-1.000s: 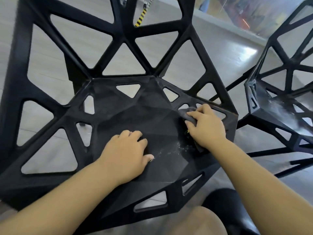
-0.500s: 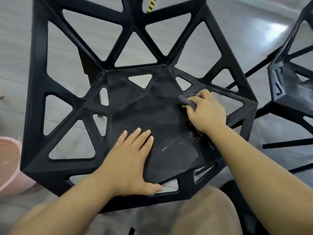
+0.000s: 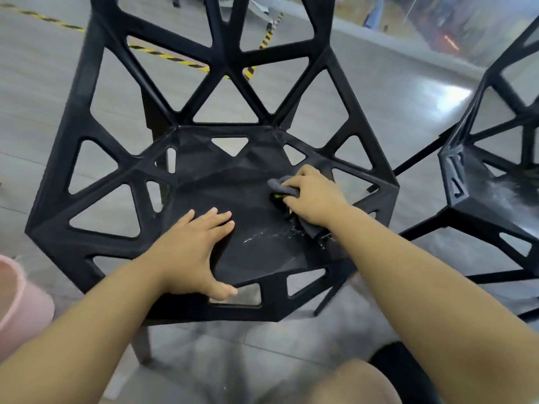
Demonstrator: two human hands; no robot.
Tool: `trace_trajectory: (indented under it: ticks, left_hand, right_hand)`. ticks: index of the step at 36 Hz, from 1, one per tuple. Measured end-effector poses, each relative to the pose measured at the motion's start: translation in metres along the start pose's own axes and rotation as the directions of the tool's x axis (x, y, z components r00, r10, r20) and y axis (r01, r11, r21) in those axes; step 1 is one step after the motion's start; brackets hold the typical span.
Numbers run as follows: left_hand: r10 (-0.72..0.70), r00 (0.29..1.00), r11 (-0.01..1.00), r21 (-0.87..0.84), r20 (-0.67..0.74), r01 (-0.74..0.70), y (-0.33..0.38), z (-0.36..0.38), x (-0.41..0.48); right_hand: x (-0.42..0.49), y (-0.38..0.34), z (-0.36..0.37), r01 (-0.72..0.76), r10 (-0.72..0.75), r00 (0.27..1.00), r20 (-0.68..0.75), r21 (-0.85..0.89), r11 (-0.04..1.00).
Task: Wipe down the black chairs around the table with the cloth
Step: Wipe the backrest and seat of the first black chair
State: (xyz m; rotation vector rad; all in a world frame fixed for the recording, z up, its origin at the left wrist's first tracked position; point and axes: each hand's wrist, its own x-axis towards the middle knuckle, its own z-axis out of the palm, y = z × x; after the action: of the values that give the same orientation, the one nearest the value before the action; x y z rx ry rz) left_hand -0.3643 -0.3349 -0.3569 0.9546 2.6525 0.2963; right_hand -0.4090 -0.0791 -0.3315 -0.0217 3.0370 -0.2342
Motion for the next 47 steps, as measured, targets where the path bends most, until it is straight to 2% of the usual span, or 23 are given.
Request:
trace_trajectory:
  ticks: [2, 5, 7, 9, 12, 15, 18, 22, 24, 26, 30, 35, 38, 39, 42, 47]
  left_hand:
    - [-0.008, 0.999, 0.997, -0.07, 0.031, 0.011, -0.002, -0.004, 0.003]
    - [-0.059, 0.997, 0.979, -0.19, 0.049, 0.068, 0.004, -0.011, 0.008]
    - [-0.136, 0.991, 0.948, -0.287, 0.016, 0.135, 0.011, -0.009, 0.014]
    - [-0.193, 0.98, 0.951, -0.257, -0.048, 0.174, 0.022, -0.004, 0.02]
    - [-0.238, 0.961, 0.967, -0.123, -0.143, 0.222, 0.034, 0.005, 0.025]
    - [-0.248, 0.956, 0.966, -0.12, -0.159, 0.23, 0.034, 0.005, 0.026]
    - [-0.25, 0.953, 0.963, -0.147, -0.174, 0.226, 0.031, 0.006, 0.026]
    - [-0.249, 0.95, 0.962, -0.161, -0.187, 0.22, 0.031, 0.007, 0.027]
    - [-0.248, 0.949, 0.962, -0.164, -0.193, 0.218, 0.03, 0.007, 0.027]
    - [-0.249, 0.947, 0.961, -0.169, -0.201, 0.216, 0.029, 0.007, 0.027]
    - [-0.253, 0.944, 0.96, -0.176, -0.212, 0.217, 0.03, 0.008, 0.027]
    - [-0.274, 0.938, 0.953, -0.188, -0.214, 0.236, 0.033, 0.01, 0.03]
    - [-0.277, 0.936, 0.954, -0.178, -0.217, 0.241, 0.032, 0.011, 0.029]
    - [-0.277, 0.935, 0.954, -0.181, -0.221, 0.239, 0.031, 0.011, 0.028]
    - [-0.276, 0.934, 0.953, -0.188, -0.228, 0.236, 0.032, 0.012, 0.027]
    - [-0.281, 0.928, 0.955, -0.169, -0.243, 0.245, 0.033, 0.013, 0.029]
  right_hand:
    - [-0.002, 0.012, -0.01, 0.031, -0.031, 0.999, -0.011, -0.051, 0.998]
    - [-0.002, 0.047, -0.027, -0.072, 0.038, 0.984, -0.175, -0.192, 0.979]
    - [-0.005, 0.072, -0.035, -0.161, 0.097, 0.949, -0.301, -0.197, 0.967]
    - [-0.007, 0.084, -0.034, -0.181, 0.096, 0.924, -0.37, -0.202, 0.962]
    - [-0.006, 0.068, -0.02, -0.25, 0.186, 0.922, -0.339, -0.158, 0.955]
    - [-0.008, 0.044, -0.011, -0.291, 0.259, 0.929, -0.264, -0.09, 0.953]
    - [-0.018, 0.037, -0.013, -0.203, 0.188, 0.96, -0.21, -0.05, 0.978]
    - [-0.038, 0.023, -0.007, 0.01, -0.016, 0.995, -0.094, -0.068, 0.998]
    - [-0.044, 0.025, 0.001, 0.085, -0.098, 0.99, -0.106, -0.117, 0.989]
    - [-0.042, 0.037, 0.002, 0.083, -0.11, 0.979, -0.17, -0.157, 0.984]
    - [-0.027, 0.079, -0.027, -0.112, 0.023, 0.944, -0.329, -0.256, 0.96]
    - [-0.027, 0.092, -0.036, -0.177, 0.103, 0.911, -0.4, -0.154, 0.972]
    - [-0.033, 0.068, -0.025, -0.234, 0.251, 0.919, -0.303, 0.092, 0.968]
    - [-0.036, 0.061, -0.02, -0.218, 0.248, 0.933, -0.26, 0.139, 0.966]
    - [-0.049, 0.052, -0.01, -0.171, 0.197, 0.953, -0.231, 0.13, 0.977]
    - [-0.064, 0.049, -0.006, -0.199, 0.267, 0.929, -0.255, 0.264, 0.944]
